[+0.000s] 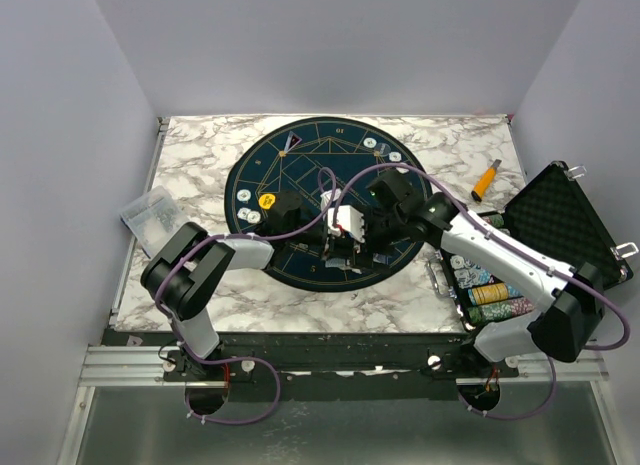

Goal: Distribute texas hold em gaming equipment

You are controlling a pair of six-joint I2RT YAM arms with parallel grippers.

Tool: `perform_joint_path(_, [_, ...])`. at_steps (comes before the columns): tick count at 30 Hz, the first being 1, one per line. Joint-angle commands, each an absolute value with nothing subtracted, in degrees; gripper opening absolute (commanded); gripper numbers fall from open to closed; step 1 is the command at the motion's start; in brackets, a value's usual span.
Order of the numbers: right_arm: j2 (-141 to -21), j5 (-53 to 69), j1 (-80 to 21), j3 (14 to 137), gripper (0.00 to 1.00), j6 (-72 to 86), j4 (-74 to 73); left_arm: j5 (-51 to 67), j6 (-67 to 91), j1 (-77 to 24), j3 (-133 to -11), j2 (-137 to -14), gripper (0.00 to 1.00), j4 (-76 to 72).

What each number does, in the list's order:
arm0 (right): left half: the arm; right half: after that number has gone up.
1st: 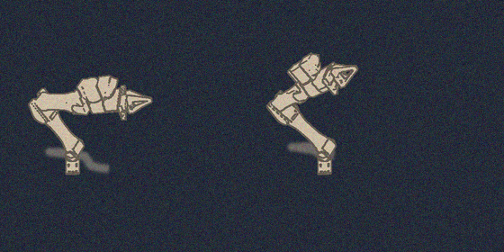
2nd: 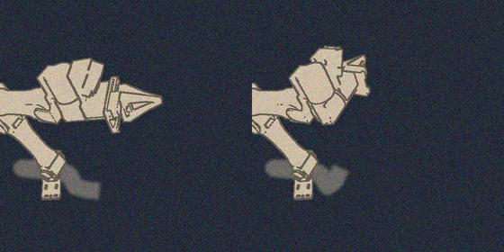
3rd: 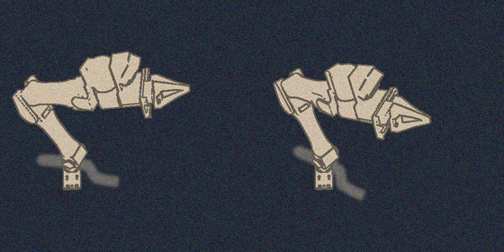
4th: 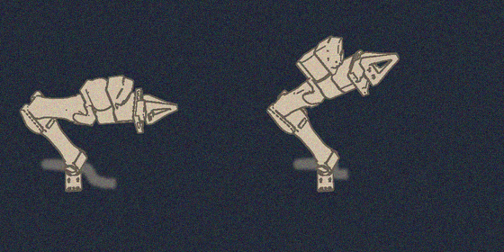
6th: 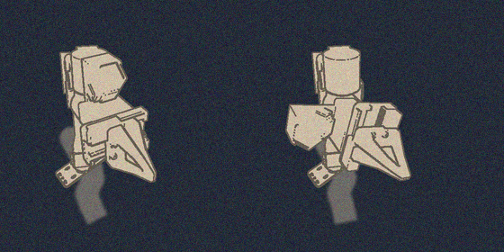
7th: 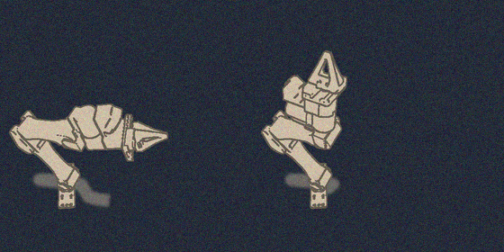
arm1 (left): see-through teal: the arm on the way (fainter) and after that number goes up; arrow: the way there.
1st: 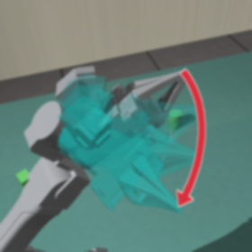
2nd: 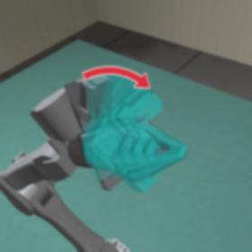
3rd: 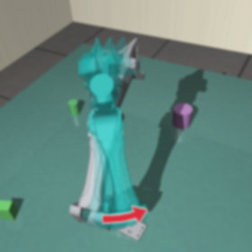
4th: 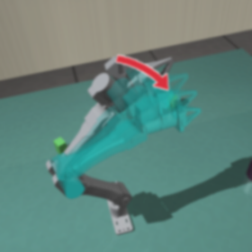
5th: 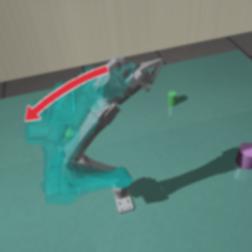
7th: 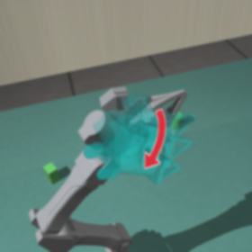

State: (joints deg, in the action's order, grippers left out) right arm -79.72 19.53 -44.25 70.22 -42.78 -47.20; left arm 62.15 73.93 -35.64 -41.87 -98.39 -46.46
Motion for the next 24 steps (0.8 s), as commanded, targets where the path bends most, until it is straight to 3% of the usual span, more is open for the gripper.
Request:
perform_joint_path(1, [-81.93, 23.0, -45.59, 69.65, 0.93, -41.53, -44.06, 60.48, 70.22, -36.12, -43.19, -96.09, 0.0, -41.36])
perform_joint_path(5, [-82.55, 23.1, -45.81, 67.83, 0.84, -41.56, -43.13, 59.3, 67.32, -36.13, -43.66, -95.19, 0.0, -36.52])
perform_joint_path(12, [-82.69, 23.89, -45.89, 65.74, 0.81, -39.97, -42.01, 58.89, 66.1, -36.17, -44.11, -94.47, 0.0, -34.01])
perform_joint_path(14, [-82.68, 23.85, -45.88, 65.87, 0.73, -39.6, -41.78, 58.89, 66.01, -36.29, -44.21, -94.64, 0.0, -33.88])
perform_joint_path(17, [-82.55, 23.88, -45.85, 66.12, 0.52, -38.66, -40.94, 59.1, 65.74, -36.38, -44.46, -94.95, 0.0, -33.75])
perform_joint_path(20, [-82.6, 24.26, -45.86, 65.95, 0.39, -38.16, -40.65, 59.54, 65.74, -36.36, -45.08, -95.18, 0.12, -33.58])
perform_joint_path(24, [-82.29, 24.68, -45.87, 64.66, 0.29, -37.59, -39.91, 59.28, 65.36, -36.43, -45.22, -94.86, 0.24, -33.07])
